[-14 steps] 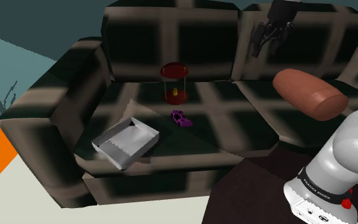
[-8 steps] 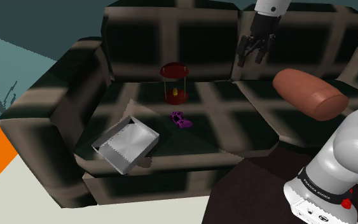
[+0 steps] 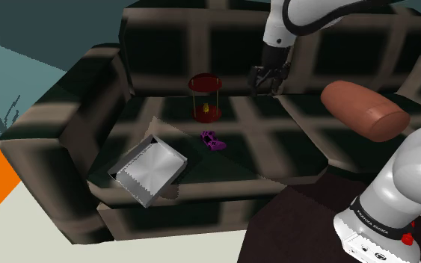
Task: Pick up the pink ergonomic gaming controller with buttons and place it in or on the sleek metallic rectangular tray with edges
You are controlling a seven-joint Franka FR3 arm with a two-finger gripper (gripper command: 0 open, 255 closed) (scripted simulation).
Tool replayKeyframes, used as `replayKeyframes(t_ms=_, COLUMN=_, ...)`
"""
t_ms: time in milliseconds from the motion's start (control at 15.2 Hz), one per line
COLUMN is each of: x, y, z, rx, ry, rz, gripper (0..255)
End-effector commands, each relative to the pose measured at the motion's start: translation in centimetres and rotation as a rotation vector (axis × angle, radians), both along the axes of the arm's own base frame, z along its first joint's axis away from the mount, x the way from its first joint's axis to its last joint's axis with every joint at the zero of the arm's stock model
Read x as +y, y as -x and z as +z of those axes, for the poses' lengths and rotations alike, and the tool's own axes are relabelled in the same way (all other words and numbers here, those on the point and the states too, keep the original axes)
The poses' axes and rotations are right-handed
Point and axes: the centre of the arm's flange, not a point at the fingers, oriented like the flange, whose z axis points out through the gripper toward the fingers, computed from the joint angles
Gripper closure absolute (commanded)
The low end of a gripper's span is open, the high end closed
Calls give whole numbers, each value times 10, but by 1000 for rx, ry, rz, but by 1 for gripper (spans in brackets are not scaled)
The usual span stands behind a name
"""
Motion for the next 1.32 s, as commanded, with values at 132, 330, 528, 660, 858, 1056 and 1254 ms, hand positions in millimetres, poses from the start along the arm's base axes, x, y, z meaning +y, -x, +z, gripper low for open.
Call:
replayKeyframes(t_ms=132, x=25, y=-31, z=-39, rx=10, ry=7, rz=-6, gripper=0)
replayKeyframes(t_ms=330, x=43, y=-54, z=-67, rx=19, ry=12, rz=-10, gripper=0)
replayKeyframes(t_ms=528, x=61, y=-77, z=-96, rx=27, ry=18, rz=-14, gripper=0)
replayKeyframes(t_ms=660, x=72, y=-92, z=-115, rx=33, ry=22, rz=-17, gripper=0)
replayKeyframes(t_ms=858, x=89, y=-115, z=-145, rx=42, ry=27, rz=-21, gripper=0)
replayKeyframes(t_ms=1056, x=106, y=-137, z=-174, rx=50, ry=33, rz=-25, gripper=0)
replayKeyframes(t_ms=1254, x=120, y=-154, z=-198, rx=57, ry=37, rz=-28, gripper=0)
